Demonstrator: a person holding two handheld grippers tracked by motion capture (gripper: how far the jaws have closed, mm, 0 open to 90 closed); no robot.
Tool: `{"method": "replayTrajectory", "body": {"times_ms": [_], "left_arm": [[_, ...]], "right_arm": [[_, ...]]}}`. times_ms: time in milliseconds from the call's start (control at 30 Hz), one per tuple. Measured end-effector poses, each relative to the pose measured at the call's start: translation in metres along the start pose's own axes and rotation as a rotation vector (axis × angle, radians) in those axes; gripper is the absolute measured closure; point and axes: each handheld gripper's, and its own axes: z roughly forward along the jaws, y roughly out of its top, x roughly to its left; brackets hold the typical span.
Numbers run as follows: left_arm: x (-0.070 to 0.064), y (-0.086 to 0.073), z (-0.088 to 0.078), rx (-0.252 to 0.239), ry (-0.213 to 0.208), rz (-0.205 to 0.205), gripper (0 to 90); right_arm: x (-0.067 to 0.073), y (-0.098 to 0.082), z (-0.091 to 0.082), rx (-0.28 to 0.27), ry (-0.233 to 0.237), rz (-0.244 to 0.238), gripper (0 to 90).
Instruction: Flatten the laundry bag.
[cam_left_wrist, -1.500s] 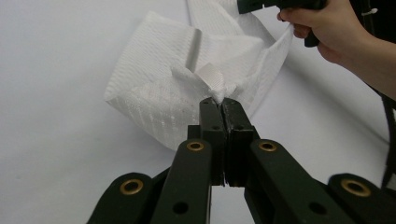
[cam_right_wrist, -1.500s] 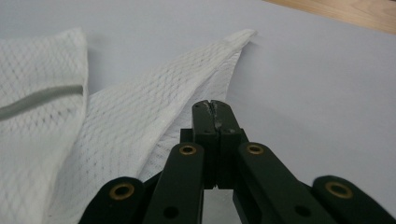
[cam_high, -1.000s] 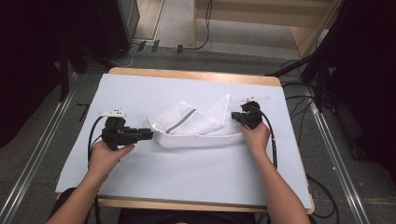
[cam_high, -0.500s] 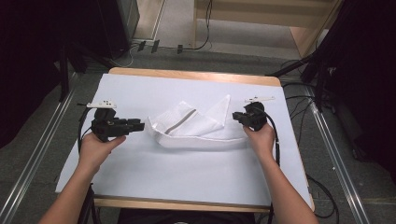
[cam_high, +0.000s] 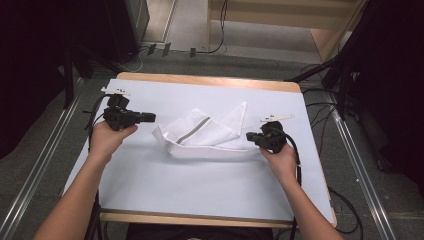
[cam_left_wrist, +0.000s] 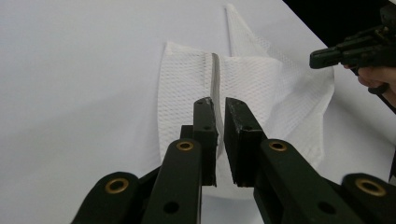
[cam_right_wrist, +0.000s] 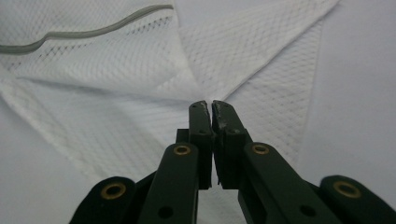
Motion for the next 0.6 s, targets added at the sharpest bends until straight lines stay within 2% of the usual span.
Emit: {"method": "replayTrajectory", "body": {"times_ms": [267,333,500,600], "left_arm": [[0.02,0.021,0.039,0.088,0.013,0.026,82.2],[0.024,0.024,0.05,0.102,0.031,0.042,81.4],[0.032,0.025,0.076,0.126,0.033,0.051,76.6],[0.036,0.022,0.089,0.144,0.027,0.038,68.7]], "right_arm": [[0.009,-0.013,0.0,0.022,0.012,-0.022,88.0],[0.01,-0.014,0.002,0.019,0.014,-0.038,86.3],[0.012,-0.02,0.006,0.031,0.012,-0.04,86.3],[0.012,-0.023,0.005,0.02,0.023,-0.028,86.2]]}}
